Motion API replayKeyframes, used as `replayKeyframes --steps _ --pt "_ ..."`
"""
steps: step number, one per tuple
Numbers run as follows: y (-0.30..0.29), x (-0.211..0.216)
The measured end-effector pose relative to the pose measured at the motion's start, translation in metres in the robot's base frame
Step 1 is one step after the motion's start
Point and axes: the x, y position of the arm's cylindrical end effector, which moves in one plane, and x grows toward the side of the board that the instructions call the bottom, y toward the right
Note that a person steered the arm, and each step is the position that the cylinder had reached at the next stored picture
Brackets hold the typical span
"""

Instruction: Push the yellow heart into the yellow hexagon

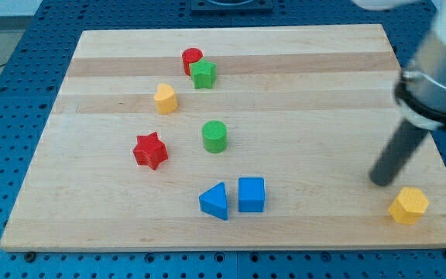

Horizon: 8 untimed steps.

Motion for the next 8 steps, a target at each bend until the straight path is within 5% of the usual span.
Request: replayKeyframes --steps 2,6,8 --pt "-0.096 -0.101" --pt "-0.345 -0.086" --pt "-0.374 -0.152"
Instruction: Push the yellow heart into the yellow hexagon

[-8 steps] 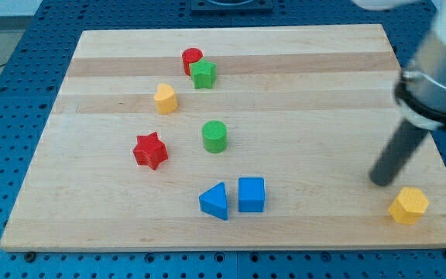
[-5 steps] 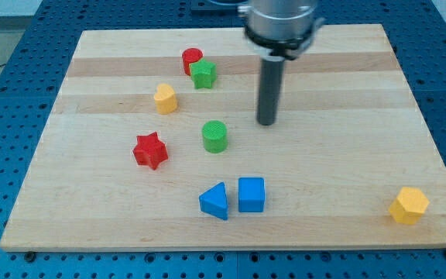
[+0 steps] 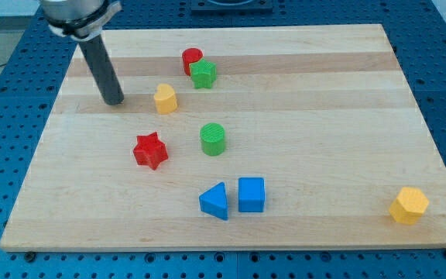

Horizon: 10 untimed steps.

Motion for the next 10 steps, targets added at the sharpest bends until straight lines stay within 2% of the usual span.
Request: replayKeyframes --steps 2,4,6,8,9,10 --pt "0.085 0.023" --pt "0.129 0.009" --pt "0.159 -0.025" --pt "0.225 -0.025" --pt "0.251 -0.012" --pt "0.251 0.032"
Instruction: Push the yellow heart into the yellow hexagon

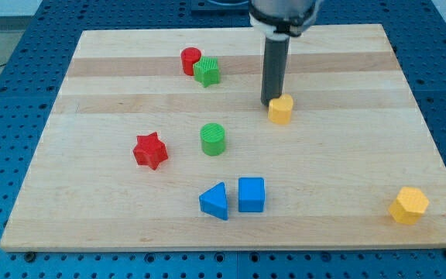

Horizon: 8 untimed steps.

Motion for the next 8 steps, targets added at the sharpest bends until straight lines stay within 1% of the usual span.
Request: replayKeyframes --steps 1,3,5,7,8 --pt "0.014 0.030" --pt "0.066 0.063" --pt "0.088 0.118" --pt "0.121 0.143" --pt "0.122 0.145"
